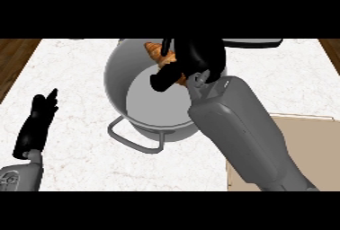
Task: Pick the croissant from the tray and place it in the pot
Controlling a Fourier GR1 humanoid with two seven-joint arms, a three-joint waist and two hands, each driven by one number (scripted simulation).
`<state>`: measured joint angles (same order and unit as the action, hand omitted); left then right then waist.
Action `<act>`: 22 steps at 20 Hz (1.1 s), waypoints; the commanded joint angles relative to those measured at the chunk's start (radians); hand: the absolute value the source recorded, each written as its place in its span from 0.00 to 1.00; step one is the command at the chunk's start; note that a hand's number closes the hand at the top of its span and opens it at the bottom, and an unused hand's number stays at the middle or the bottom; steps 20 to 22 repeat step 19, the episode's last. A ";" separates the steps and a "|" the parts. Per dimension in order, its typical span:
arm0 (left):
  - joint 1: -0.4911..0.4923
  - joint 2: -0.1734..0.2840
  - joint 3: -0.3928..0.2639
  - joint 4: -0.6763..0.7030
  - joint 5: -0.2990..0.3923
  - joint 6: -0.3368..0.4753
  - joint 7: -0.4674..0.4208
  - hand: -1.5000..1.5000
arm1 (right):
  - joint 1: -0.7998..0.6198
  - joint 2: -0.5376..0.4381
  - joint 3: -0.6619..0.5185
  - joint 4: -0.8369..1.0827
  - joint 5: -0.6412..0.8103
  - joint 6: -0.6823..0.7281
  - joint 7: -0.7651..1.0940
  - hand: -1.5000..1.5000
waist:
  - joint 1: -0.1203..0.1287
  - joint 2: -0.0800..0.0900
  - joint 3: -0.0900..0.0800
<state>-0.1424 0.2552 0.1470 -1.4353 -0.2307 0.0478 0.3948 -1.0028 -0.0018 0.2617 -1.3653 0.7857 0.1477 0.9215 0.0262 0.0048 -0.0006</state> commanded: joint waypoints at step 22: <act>0.040 0.020 0.036 -0.036 0.008 -0.009 0.013 0.50 | 0.228 -0.075 -0.139 -0.032 -0.291 -0.699 -0.321 0.00 | -0.033 -0.008 0.002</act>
